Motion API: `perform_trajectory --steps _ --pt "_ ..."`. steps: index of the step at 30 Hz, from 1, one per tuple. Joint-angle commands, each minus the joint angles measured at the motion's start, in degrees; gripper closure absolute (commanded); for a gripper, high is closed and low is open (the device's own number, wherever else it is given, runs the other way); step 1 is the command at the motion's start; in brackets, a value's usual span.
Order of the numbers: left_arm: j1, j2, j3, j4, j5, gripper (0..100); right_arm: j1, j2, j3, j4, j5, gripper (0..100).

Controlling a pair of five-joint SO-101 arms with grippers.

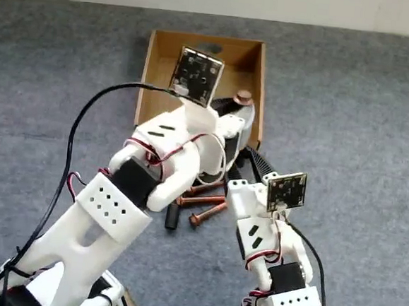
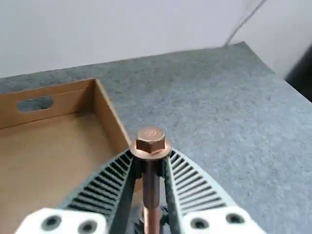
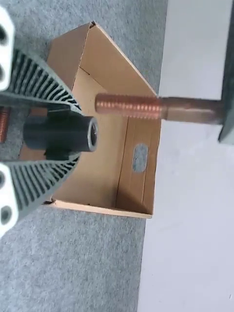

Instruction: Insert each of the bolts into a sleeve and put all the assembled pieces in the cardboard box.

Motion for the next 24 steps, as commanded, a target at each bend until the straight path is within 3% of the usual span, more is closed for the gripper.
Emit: perform_trajectory --steps 1,5,11,13,17,24 --pt "0.31 -1.71 -1.89 -2.29 0.53 99 0.75 -0.75 1.27 -1.45 -0.62 99.0" --pt "0.48 -1.80 2.33 -8.88 0.53 99 0.75 -0.75 1.27 -1.45 -0.62 99.0" --pt "0.31 -2.15 16.40 -33.41 0.53 99 0.75 -0.75 1.27 -1.45 -0.62 99.0" --pt "0.31 -2.15 18.86 -38.24 0.53 99 0.75 -0.75 1.27 -1.45 -0.62 99.0" --pt "0.22 -2.15 19.03 -38.95 0.53 99 0.75 -0.75 1.27 -1.45 -0.62 99.0" --pt "0.31 -2.24 14.02 -27.96 0.62 99 0.75 -0.75 1.27 -1.45 -0.62 99.0"
